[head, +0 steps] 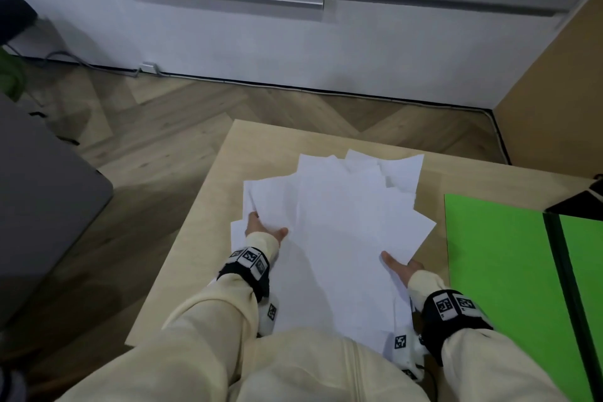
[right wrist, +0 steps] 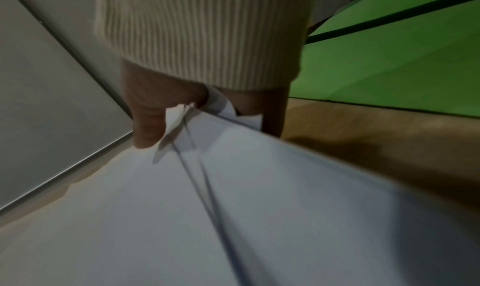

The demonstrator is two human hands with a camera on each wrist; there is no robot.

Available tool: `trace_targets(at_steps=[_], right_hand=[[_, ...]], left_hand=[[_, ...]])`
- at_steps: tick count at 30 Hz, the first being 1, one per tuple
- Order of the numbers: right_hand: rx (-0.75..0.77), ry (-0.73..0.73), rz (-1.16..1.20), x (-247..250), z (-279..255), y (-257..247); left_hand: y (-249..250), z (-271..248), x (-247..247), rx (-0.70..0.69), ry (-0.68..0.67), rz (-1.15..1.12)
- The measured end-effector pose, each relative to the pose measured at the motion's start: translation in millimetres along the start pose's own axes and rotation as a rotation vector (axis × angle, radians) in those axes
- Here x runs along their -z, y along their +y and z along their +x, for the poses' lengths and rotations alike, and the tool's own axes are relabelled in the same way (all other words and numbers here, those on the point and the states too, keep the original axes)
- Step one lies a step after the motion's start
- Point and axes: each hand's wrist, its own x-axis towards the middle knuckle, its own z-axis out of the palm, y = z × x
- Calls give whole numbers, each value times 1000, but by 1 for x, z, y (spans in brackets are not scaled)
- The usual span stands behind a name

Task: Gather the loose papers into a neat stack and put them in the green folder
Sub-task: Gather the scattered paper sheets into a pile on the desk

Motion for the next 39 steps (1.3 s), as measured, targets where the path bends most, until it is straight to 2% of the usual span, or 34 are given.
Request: trace_targets(at_steps=[2,5,8,10,12,15,19,22,26,28,30,32,34,36,39], right_hand=[[-11,-8,-43,-1,-1,-1],[29,-25,-231,-2,-4,-3],[18,-32,-310,5,-3,1],[13,11,-316,10,0,6],[51,14,-298,11,4,9],[108,18,-206,1,6,8],[109,-63,-296,-13,-1,-5],[63,-100,-400,-1,-2,-11],[161,-178,-390,19,0,-7],[194,-108,-199,15,3,-3],[234,-18,-39,5,2,-1],[217,62,-51,-6,0,-1],[160,104,-163,-9,-1,-4],[72,90,-215,-2,-1,-7],[-1,58,-204,14,-5,-9]], left_hand=[[-1,-5,-12,-38,-111,154],[-4,-7,-24,-77,-175,185],[-9,6,-8,-69,-66,119],[-17,17,18,-42,87,240],[-28,23,42,40,180,369],[-33,20,53,142,130,451],[-28,7,40,87,1,387],[-31,6,42,23,-67,243],[-45,16,56,50,86,33],[-49,16,56,72,90,39],[-47,12,49,67,34,66],[-43,10,38,50,-21,65],[-33,8,33,32,-57,108],[-23,14,36,-6,-69,140],[-12,22,52,-27,-6,89]])
